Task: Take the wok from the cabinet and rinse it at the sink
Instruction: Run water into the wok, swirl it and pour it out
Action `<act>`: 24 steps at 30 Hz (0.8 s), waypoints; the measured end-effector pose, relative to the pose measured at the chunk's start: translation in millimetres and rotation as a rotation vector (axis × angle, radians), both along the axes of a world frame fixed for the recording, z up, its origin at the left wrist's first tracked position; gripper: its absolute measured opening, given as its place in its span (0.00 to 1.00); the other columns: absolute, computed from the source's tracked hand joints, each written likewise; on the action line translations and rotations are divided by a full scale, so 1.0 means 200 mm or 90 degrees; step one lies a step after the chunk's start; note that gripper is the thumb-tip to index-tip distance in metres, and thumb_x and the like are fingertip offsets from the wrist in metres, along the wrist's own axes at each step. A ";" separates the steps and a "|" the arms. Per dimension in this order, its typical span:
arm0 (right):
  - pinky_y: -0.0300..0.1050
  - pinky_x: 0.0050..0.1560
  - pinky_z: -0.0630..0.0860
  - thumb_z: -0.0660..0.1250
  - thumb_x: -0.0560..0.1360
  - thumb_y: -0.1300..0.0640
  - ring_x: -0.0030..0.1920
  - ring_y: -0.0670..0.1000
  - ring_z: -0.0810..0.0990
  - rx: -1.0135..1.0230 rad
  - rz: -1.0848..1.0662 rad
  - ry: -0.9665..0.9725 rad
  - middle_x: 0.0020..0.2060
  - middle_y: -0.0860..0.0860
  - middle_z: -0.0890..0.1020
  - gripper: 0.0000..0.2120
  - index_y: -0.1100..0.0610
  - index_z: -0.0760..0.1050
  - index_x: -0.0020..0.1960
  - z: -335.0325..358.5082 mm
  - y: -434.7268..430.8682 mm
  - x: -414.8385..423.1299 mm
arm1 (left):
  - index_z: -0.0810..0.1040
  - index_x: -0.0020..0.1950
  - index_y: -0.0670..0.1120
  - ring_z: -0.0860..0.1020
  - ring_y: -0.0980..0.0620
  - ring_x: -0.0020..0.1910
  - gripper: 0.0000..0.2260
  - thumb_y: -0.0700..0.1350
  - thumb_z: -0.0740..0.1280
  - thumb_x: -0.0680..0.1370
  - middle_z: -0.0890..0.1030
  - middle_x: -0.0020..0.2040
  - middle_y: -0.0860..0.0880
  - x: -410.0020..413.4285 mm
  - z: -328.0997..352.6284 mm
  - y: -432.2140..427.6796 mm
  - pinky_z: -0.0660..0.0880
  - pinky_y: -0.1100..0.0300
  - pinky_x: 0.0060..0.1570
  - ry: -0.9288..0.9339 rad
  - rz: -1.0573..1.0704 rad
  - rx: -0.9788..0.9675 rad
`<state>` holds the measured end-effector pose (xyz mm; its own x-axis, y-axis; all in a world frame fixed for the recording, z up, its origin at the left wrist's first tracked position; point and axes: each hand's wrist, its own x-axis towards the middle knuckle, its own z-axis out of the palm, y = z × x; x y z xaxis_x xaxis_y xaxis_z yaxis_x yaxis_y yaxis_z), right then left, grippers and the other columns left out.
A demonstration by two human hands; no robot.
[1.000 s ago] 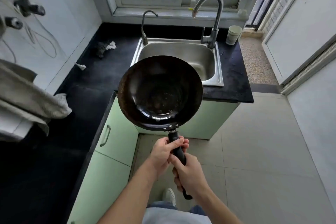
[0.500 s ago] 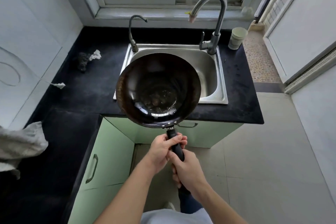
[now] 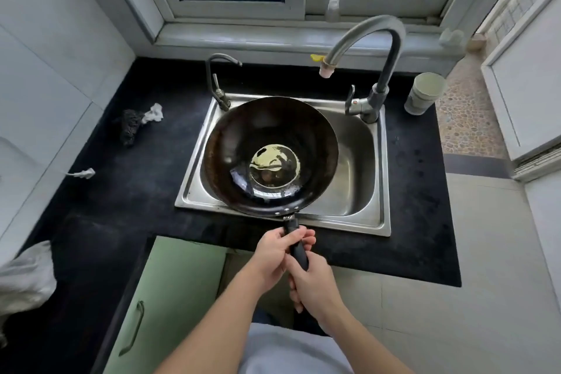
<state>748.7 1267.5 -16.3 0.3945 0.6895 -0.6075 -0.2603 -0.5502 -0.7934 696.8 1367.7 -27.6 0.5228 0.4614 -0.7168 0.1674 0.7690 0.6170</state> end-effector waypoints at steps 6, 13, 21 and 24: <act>0.43 0.21 0.68 0.64 0.80 0.56 0.21 0.50 0.71 -0.040 -0.017 0.001 0.24 0.52 0.75 0.12 0.62 0.75 0.40 -0.06 0.08 0.03 | 0.79 0.57 0.35 0.85 0.47 0.51 0.09 0.39 0.66 0.79 0.85 0.51 0.42 0.05 -0.07 0.07 0.80 0.55 0.53 0.001 0.013 -0.073; 0.41 0.20 0.67 0.64 0.79 0.60 0.19 0.51 0.71 -0.063 -0.061 -0.006 0.22 0.51 0.74 0.11 0.61 0.73 0.39 -0.12 0.15 -0.02 | 0.75 0.64 0.33 0.84 0.47 0.52 0.14 0.38 0.64 0.81 0.82 0.61 0.39 0.03 -0.12 0.15 0.81 0.56 0.50 -0.011 -0.015 -0.125; 0.42 0.20 0.68 0.62 0.81 0.60 0.21 0.52 0.71 -0.062 -0.094 -0.013 0.24 0.53 0.74 0.10 0.59 0.74 0.41 -0.20 0.24 -0.05 | 0.82 0.58 0.35 0.83 0.44 0.53 0.15 0.46 0.66 0.80 0.84 0.56 0.39 -0.03 -0.18 0.25 0.80 0.57 0.44 0.024 -0.155 -0.126; 0.43 0.20 0.69 0.62 0.81 0.60 0.21 0.52 0.72 -0.078 -0.099 -0.023 0.24 0.54 0.75 0.10 0.61 0.75 0.43 -0.24 0.25 -0.07 | 0.83 0.57 0.39 0.82 0.43 0.52 0.14 0.48 0.67 0.80 0.84 0.57 0.40 -0.06 -0.20 0.26 0.75 0.52 0.42 0.042 -0.198 -0.122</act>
